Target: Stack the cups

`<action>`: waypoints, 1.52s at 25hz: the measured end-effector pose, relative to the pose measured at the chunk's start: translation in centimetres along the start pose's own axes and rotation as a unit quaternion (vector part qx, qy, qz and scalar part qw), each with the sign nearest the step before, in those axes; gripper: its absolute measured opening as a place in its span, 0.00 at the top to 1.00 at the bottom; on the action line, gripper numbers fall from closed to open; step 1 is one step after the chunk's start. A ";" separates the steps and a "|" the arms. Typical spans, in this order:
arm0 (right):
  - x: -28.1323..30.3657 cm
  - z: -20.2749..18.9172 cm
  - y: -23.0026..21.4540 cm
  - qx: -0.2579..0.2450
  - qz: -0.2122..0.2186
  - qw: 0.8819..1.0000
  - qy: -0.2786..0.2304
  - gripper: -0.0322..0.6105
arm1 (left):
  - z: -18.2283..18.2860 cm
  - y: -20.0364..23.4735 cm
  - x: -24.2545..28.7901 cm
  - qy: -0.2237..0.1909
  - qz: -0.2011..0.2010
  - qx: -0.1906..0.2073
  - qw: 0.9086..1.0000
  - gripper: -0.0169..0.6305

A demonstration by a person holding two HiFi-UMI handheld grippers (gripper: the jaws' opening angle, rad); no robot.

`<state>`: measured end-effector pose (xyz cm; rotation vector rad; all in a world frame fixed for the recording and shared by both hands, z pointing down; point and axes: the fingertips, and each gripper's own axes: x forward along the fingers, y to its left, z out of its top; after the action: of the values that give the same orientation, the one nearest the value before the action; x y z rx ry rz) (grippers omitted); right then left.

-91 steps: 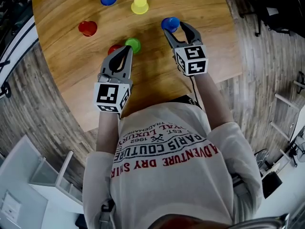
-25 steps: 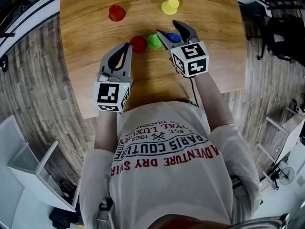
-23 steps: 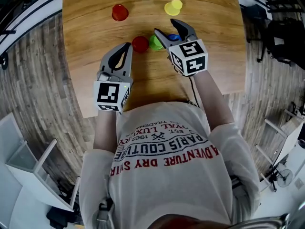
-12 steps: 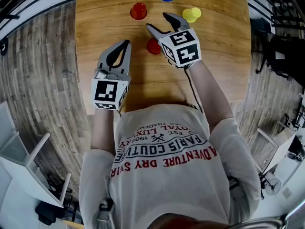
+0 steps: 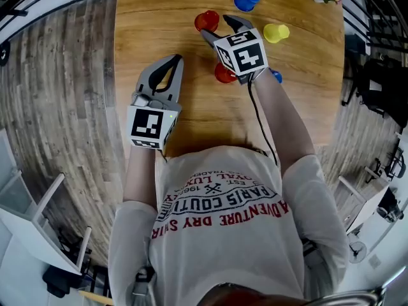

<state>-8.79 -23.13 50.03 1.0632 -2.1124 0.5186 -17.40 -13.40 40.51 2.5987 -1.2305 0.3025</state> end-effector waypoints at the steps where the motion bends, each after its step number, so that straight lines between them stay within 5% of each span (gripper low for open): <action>1: 0.6 -0.2 -0.2 0.001 -0.001 1.000 0.007 0.49 | -0.1 0.3 0.1 0.001 -0.001 -0.003 1.000 0.95; 9: 3.2 -0.4 -1.4 0.009 -0.024 0.999 0.041 0.50 | -1.5 2.4 0.0 0.011 0.001 -0.030 1.000 0.95; 11: 3.2 -1.0 -1.6 0.014 -0.031 0.998 0.047 0.57 | -1.9 2.7 -0.1 0.013 0.003 -0.036 0.999 0.95; 18: 1.9 -0.5 -2.0 0.027 -0.020 0.999 0.023 0.58 | -2.4 3.8 0.0 0.013 0.019 -0.044 0.999 0.95; 26: -3.7 -0.3 -1.7 0.029 -0.031 0.999 -0.013 0.58 | -0.8 0.0 0.2 0.012 0.005 -0.025 1.000 0.95; 38: -12.2 -6.0 -1.8 0.017 -0.056 0.998 -0.033 0.58 | 0.9 -7.2 0.2 -0.001 -0.021 0.001 1.000 0.95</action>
<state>0.21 -14.05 45.12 1.2260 -2.0931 0.4725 -11.54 -9.40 38.77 2.6243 -1.1742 0.2935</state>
